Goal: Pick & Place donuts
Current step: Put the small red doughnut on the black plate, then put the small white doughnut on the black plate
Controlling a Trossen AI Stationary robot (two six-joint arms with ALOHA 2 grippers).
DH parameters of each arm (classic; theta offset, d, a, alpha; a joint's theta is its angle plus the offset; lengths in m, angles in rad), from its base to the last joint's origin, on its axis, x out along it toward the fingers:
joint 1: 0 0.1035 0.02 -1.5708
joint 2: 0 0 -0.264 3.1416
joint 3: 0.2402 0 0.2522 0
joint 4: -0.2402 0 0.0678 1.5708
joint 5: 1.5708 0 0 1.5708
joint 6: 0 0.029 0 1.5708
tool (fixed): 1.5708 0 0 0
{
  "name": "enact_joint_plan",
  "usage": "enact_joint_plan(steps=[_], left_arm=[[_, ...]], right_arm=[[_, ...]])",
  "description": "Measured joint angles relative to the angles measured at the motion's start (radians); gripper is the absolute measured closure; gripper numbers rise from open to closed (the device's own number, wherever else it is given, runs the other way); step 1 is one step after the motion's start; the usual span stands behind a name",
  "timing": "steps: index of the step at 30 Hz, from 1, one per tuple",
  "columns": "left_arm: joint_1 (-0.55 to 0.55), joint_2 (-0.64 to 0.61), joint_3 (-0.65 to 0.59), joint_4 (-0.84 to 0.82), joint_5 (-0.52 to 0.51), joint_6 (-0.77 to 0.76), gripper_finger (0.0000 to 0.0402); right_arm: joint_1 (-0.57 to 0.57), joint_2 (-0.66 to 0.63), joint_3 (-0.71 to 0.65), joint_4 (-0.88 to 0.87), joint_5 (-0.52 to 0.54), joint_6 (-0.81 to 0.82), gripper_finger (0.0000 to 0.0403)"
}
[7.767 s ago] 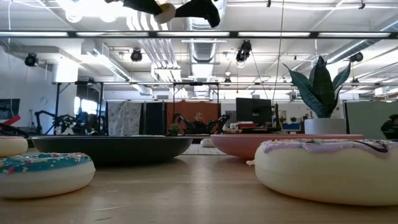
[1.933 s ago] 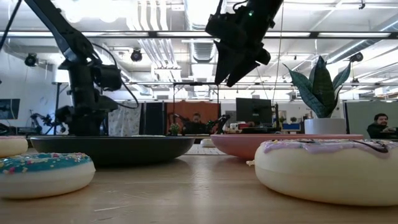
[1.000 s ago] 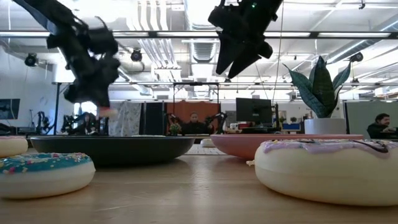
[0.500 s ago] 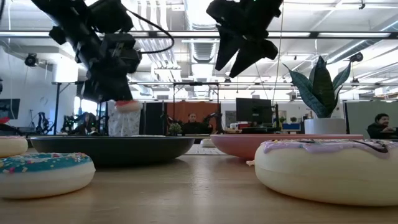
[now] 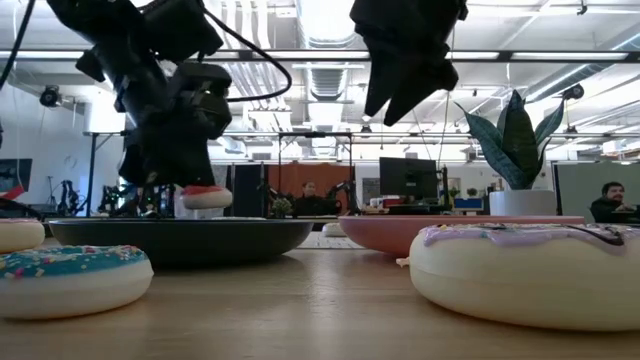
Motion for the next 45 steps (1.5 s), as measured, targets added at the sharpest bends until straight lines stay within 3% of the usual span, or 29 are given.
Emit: enact_joint_plan(steps=[8, 14, 23, 27, 32, 35, 41, 45], left_arm=[[-0.064, 0.079, 0.002, 0.017, -0.07, -0.175, 0.0401], [-0.086, 0.13, 0.045, -0.019, -0.139, -0.219, 0.0397], [-0.089, 0.128, 0.129, -0.156, -0.164, -0.204, 0.0294], [-0.089, 0.116, 0.13, -0.174, -0.163, -0.21, 0.0268], [-0.097, 0.112, 0.136, -0.179, -0.135, -0.211, 0.0262], [-0.116, 0.078, 0.149, -0.178, -0.147, -0.211, 0.0262], [-0.13, 0.019, 0.149, -0.276, -0.195, -0.231, 0.0262], [-0.155, -0.019, 0.147, -0.295, -0.222, -0.259, 0.0262]], right_arm=[[-0.002, 0.0, -0.004, 0.0, -0.023, -0.117, 0.0179], [-0.001, 0.0, -0.005, 0.006, -0.026, -0.15, 0.0179], [-0.004, 0.0, -0.006, 0.025, -0.018, -0.192, 0.0179], [-0.031, 0.0, -0.006, 0.048, -0.019, -0.207, 0.0179], [-0.122, 0.002, -0.007, 0.054, -0.035, -0.114, 0.0179], [-0.225, 0.021, -0.012, 0.086, -0.12, -0.075, 0.0179], [-0.374, 0.11, -0.01, 0.175, -0.273, -0.078, 0.0179], [-0.421, 0.182, -0.004, 0.182, -0.29, -0.123, 0.0179]])
